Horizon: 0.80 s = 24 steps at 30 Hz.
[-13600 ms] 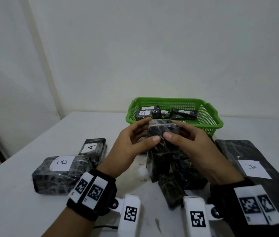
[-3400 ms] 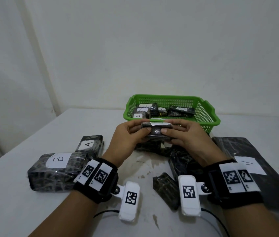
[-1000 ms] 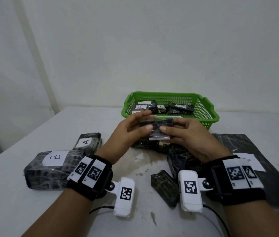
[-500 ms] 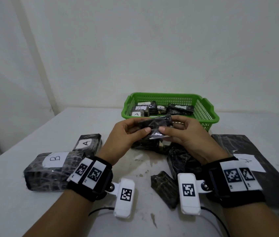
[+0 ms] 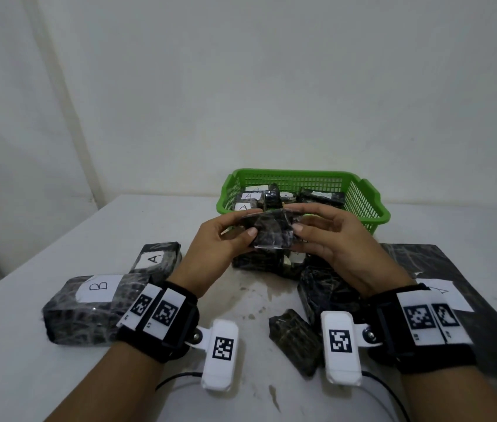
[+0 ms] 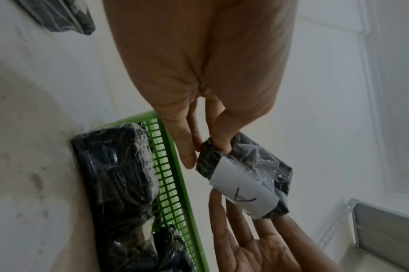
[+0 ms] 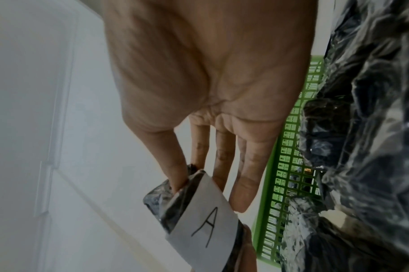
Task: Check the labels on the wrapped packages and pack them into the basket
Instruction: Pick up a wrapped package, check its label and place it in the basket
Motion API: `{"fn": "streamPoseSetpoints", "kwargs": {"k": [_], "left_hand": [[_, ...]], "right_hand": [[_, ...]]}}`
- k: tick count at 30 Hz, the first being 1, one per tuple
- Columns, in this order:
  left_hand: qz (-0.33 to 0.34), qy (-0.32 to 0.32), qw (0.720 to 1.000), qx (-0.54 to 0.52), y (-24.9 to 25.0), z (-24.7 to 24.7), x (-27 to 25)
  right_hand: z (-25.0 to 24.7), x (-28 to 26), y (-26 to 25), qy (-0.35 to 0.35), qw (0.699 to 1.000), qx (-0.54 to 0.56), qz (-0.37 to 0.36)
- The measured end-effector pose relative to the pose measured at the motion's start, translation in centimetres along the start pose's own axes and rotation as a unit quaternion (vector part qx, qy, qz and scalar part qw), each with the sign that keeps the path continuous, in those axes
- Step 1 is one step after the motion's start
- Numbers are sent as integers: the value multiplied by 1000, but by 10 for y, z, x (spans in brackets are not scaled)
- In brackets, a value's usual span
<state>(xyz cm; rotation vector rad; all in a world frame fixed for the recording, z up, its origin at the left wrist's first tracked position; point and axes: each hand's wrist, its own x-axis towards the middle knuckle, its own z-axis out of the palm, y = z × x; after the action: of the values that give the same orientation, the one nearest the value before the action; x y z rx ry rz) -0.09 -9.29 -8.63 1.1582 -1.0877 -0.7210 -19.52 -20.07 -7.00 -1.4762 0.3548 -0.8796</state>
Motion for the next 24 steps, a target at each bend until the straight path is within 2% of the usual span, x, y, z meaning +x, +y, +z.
{"fn": "streamPoseSetpoints", "kwargs": {"k": [4, 9, 12, 17, 21, 24], "left_hand": [[4, 2, 1000, -7, 1, 4, -1], [-16, -88, 995, -53, 9, 11, -6], [-16, -105, 994, -25, 8, 10, -8], [-21, -88, 994, -61, 8, 9, -5], [-23, -103, 994, -29, 9, 11, -8], [-9, -76, 997, 14, 9, 12, -9]], "right_hand": [[2, 2, 5, -2, 1000, -10, 7], [6, 1, 7, 14, 999, -10, 32], [9, 0, 5, 26, 998, -28, 39], [12, -2, 3, -1, 998, -40, 53], [14, -1, 3, 48, 996, -61, 35], [13, 0, 5, 69, 993, -90, 37]]}}
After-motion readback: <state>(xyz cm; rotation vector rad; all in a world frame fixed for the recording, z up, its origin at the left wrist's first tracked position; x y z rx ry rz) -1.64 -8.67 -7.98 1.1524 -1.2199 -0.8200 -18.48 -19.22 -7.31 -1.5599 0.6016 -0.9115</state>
